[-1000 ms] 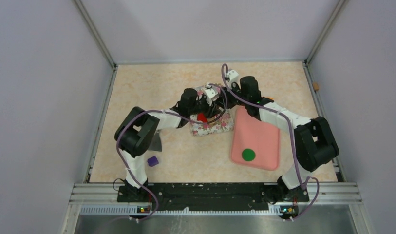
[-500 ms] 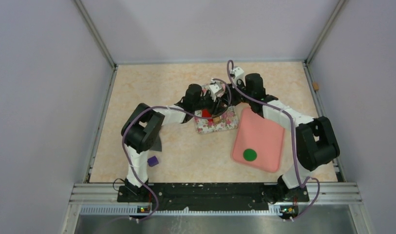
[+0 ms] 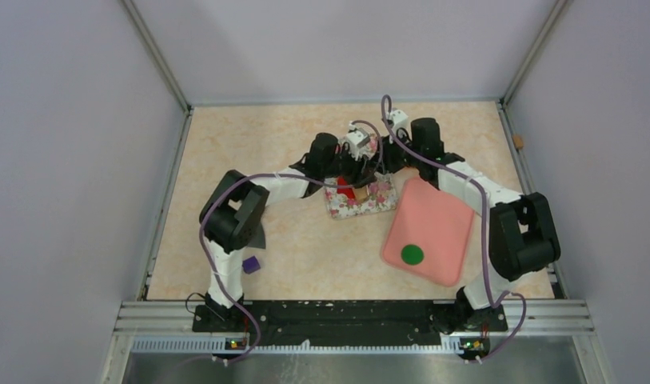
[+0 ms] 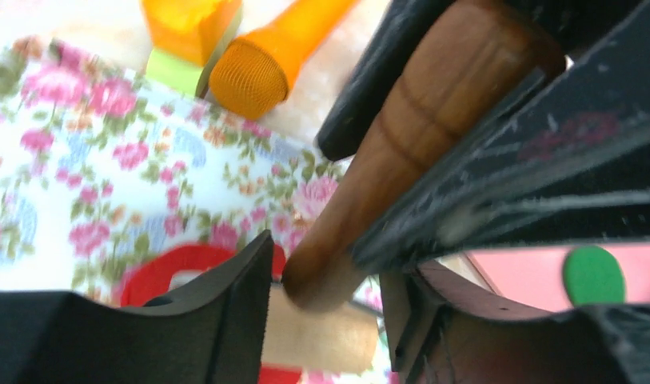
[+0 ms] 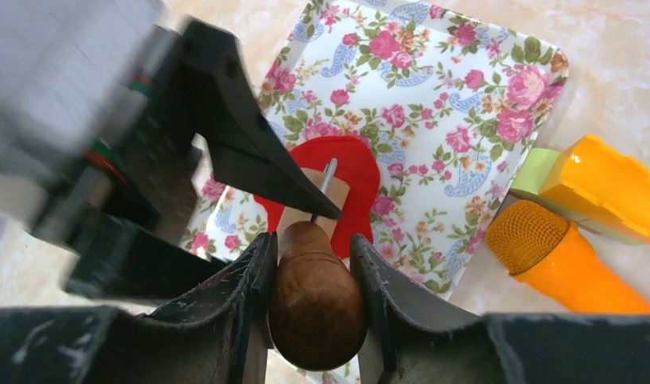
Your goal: Roll out the dumpling wrappers from the dough
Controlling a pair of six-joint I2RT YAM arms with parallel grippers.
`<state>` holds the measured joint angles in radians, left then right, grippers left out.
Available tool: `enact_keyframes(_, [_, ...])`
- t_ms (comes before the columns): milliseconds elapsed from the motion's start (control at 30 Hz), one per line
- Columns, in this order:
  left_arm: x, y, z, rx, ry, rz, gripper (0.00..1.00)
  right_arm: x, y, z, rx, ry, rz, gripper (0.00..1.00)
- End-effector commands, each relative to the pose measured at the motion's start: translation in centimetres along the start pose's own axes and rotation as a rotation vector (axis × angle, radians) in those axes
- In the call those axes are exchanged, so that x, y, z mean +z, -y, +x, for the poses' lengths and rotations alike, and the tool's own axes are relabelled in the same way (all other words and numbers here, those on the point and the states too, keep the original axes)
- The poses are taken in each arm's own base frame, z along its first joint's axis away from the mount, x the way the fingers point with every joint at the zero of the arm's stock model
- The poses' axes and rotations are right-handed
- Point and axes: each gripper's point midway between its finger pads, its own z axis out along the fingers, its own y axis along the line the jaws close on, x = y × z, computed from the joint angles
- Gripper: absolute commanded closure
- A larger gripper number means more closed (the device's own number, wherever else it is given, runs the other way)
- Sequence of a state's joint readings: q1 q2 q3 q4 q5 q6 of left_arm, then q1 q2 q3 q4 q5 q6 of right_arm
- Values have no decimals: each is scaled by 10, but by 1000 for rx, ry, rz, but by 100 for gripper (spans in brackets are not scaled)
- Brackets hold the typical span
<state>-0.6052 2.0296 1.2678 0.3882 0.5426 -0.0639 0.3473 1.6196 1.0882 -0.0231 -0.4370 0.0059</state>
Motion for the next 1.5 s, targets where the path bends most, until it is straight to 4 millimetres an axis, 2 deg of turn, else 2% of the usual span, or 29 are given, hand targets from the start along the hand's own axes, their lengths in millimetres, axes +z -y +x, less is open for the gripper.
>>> enact_keyframes(0, [-63, -19, -10, -131, -42, -184, 44, -16, 4, 74, 52, -251, 2, 100])
enact_keyframes(133, [-114, -22, 13, -186, -112, -282, 41, -21, -7, 49, 49, -202, -59, 100])
enact_keyframes(233, [-138, -37, 24, -312, -148, -416, 41, -24, -14, 31, 42, -169, -86, 100])
enact_keyframes(333, [-137, -53, 26, -468, -184, -492, 41, -33, -25, -5, 43, -102, -126, 100])
enact_keyframes(467, [-117, -77, 27, -630, -239, -551, 48, -55, -35, -62, -16, -21, -126, 100])
enact_keyframes(533, [-110, -96, 27, -698, -238, -631, 49, -67, -34, -80, -48, 9, -98, 100])
enact_keyframes(567, [-109, -103, 35, -733, -247, -675, 50, -73, -33, -86, -57, 19, -80, 100])
enact_keyframes(700, [-101, -114, 52, -788, -240, -730, 52, -95, -31, -106, -60, 75, -23, 100])
enact_keyframes(867, [-98, -116, 85, -826, -299, -754, 58, -111, -30, -102, -63, 86, 19, 100])
enact_keyframes(1000, [-110, -112, 104, -853, -336, -790, 75, -114, -30, -91, -66, 65, 27, 100])
enact_keyframes(1100, [-130, -101, 110, -871, -359, -808, 85, -112, -33, -87, -49, 66, 7, 100])
enact_keyframes(1233, [-171, -86, 124, -899, -388, -859, 100, -102, -38, -71, 20, 49, -37, 100])
enact_keyframes(1367, [-208, -66, 150, -926, -420, -858, 100, -92, -48, -54, 90, 30, -85, 100])
enact_keyframes(1467, [-223, -55, 159, -925, -417, -846, 100, -84, -64, -45, 94, 15, -133, 100])
